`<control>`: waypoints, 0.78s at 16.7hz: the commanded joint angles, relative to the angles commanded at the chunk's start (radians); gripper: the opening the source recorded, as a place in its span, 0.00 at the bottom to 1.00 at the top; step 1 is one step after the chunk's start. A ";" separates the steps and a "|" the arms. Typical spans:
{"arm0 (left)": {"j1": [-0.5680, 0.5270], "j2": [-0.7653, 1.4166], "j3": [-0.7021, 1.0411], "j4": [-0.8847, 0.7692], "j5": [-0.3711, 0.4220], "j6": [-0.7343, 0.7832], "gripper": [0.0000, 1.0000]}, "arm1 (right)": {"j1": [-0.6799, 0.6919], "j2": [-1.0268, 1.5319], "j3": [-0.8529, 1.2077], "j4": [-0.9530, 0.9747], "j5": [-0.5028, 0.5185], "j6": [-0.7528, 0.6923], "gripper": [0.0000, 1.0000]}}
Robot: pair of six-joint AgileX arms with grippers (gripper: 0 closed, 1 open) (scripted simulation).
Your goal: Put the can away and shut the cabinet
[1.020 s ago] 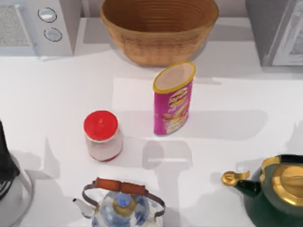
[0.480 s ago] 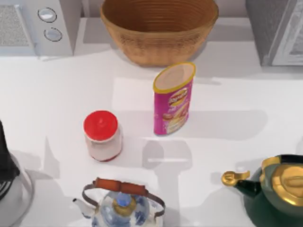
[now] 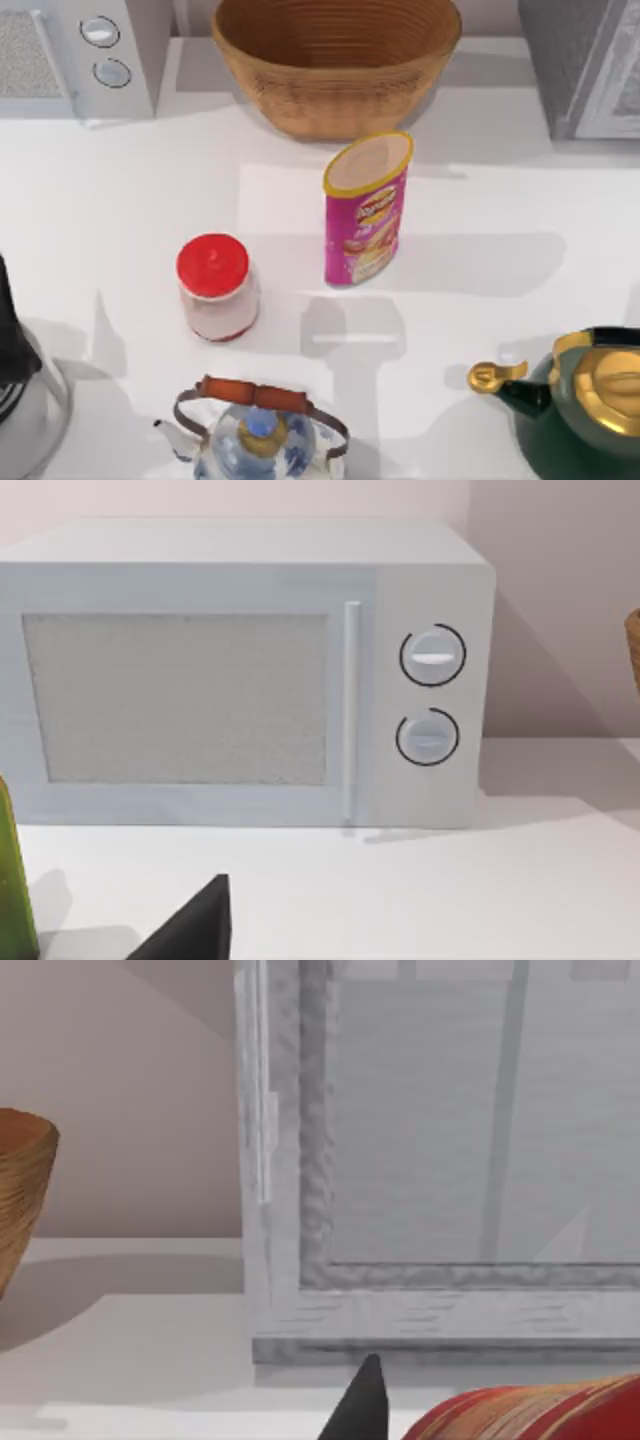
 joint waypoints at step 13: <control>0.000 0.000 0.000 0.000 0.000 0.000 1.00 | 0.061 0.742 1.130 -0.285 0.124 -0.024 0.00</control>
